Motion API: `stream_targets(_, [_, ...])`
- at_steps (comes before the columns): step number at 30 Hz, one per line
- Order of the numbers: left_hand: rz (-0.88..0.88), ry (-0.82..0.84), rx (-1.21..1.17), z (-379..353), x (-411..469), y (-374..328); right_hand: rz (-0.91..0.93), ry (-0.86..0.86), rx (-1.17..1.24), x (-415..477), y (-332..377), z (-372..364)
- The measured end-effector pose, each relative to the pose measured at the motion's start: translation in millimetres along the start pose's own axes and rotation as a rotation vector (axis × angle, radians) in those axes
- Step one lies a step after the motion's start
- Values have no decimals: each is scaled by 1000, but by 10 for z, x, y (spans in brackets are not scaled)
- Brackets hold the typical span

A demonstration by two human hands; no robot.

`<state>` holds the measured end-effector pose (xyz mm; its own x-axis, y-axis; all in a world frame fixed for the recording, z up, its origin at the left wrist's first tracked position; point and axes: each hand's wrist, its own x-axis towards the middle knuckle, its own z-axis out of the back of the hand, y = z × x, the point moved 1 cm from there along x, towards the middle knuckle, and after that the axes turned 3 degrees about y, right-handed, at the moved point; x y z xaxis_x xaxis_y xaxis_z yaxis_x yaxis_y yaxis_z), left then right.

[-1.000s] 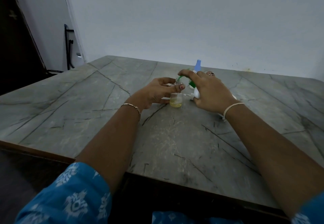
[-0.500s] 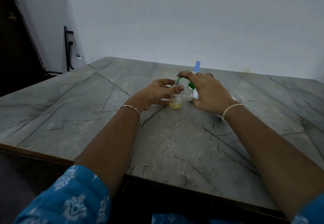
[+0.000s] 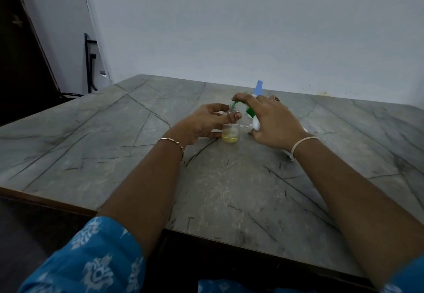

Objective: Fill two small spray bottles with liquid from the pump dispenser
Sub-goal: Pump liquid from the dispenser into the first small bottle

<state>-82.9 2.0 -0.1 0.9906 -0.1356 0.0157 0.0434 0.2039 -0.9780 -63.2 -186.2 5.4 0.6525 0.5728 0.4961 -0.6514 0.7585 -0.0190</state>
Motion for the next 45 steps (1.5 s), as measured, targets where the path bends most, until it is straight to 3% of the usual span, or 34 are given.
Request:
stream_targets(29, [-3, -3, 21, 0, 9, -11, 6, 0, 62, 61, 34, -8])
stream_targets(45, [-5, -1, 9, -25, -33, -34, 9, 72, -129, 25, 46, 57])
